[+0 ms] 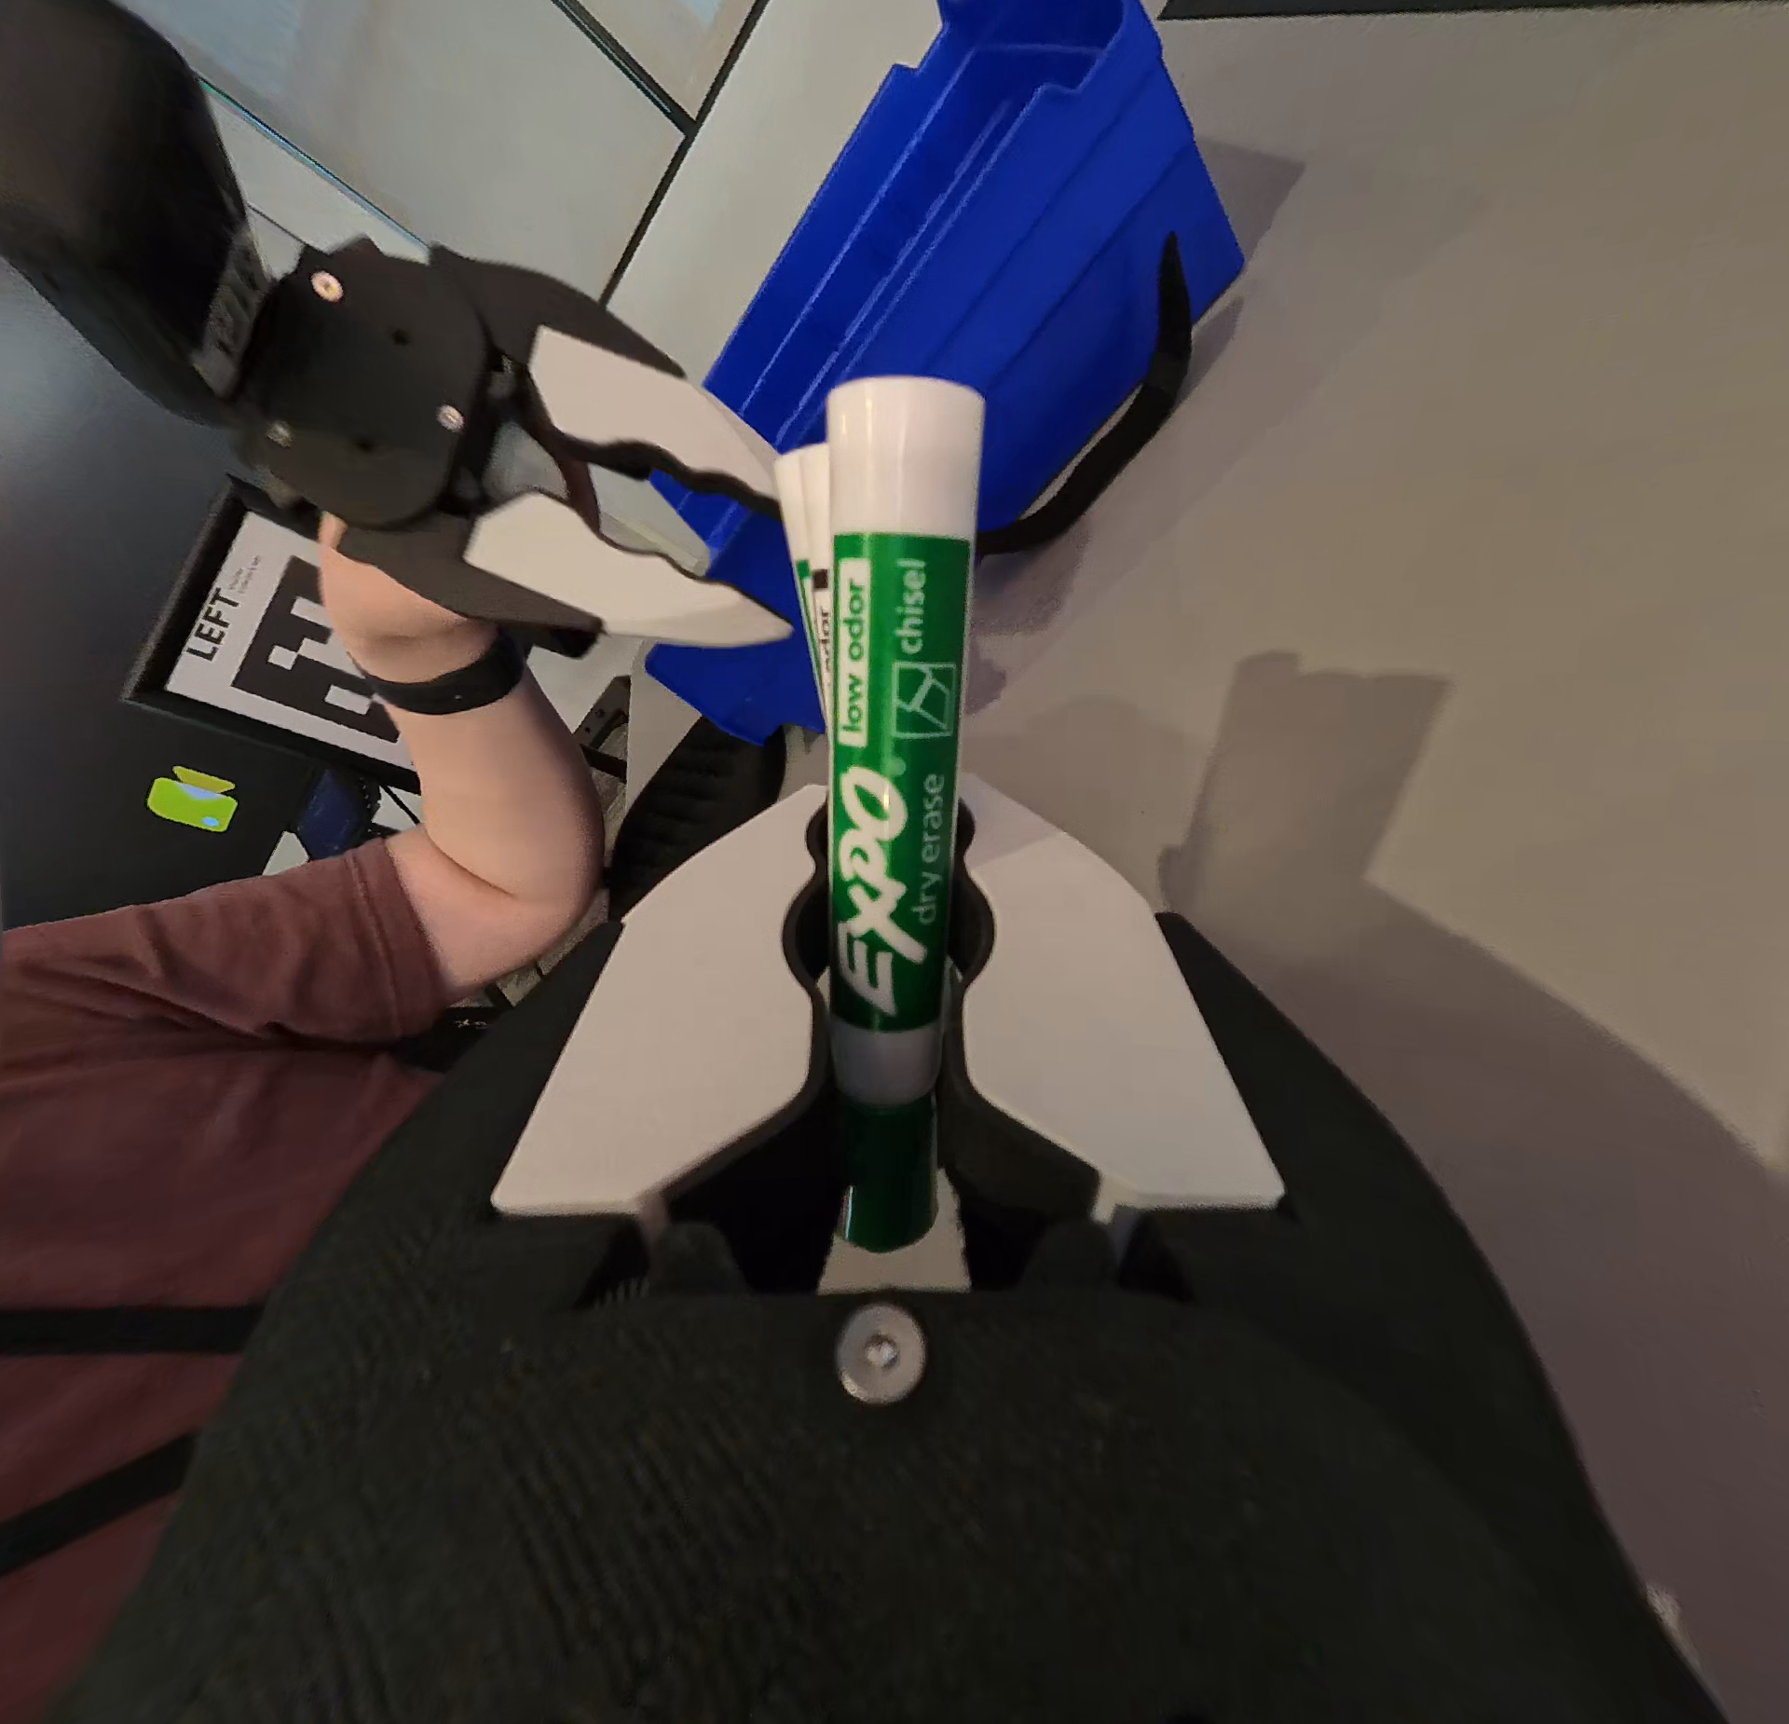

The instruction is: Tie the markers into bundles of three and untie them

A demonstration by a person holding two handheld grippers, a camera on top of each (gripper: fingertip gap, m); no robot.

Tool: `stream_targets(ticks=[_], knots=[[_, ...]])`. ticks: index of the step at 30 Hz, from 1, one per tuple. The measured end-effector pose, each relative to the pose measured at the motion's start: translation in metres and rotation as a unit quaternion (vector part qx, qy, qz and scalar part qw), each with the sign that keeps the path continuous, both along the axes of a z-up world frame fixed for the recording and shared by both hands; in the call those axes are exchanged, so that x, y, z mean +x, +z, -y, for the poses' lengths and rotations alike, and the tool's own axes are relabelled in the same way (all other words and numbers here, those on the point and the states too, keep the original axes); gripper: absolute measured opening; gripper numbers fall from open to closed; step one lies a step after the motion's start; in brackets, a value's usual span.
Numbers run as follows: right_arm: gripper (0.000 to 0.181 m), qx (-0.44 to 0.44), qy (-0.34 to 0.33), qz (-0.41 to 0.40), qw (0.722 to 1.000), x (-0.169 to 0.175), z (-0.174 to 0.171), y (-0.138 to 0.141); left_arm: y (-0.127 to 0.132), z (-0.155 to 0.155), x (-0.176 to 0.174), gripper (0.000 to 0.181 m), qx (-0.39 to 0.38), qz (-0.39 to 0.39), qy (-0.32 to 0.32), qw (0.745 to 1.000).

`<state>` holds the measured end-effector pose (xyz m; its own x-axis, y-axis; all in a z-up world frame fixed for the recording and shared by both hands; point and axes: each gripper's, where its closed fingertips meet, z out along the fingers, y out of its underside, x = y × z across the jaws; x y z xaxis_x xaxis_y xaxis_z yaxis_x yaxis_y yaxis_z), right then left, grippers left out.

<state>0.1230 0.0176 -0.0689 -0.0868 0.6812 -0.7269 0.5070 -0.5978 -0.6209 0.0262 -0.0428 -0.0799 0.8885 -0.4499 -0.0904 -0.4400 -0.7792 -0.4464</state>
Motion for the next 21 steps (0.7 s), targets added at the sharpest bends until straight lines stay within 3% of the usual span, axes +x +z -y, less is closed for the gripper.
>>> stream_targets(ticks=[5, 8, 16, 18, 21], knots=[[0.020, -0.007, 0.001, -0.020, 1.000, 0.001, -0.005, 0.012, -0.036, 0.015, -0.024, 0.033, -0.091, -0.178, -0.032, 0.979], [0.020, 0.004, -0.002, -0.024, 1.000, 0.005, -0.008, 0.017, -0.043, 0.003, -0.039, 0.031, -0.064, -0.290, -0.044, 0.954], [0.020, 0.011, -0.014, -0.044, 0.999, 0.023, -0.016, 0.034, -0.053, -0.004, -0.033, 0.027, -0.078, -0.307, -0.005, 0.948], [0.020, 0.015, -0.015, -0.049, 0.999, 0.029, -0.018, 0.040, -0.052, -0.008, -0.039, 0.027, -0.066, -0.344, -0.003, 0.937], [0.020, 0.013, -0.014, -0.065, 0.998, 0.037, -0.020, 0.050, -0.062, -0.002, -0.049, 0.027, -0.108, -0.381, -0.001, 0.918]])
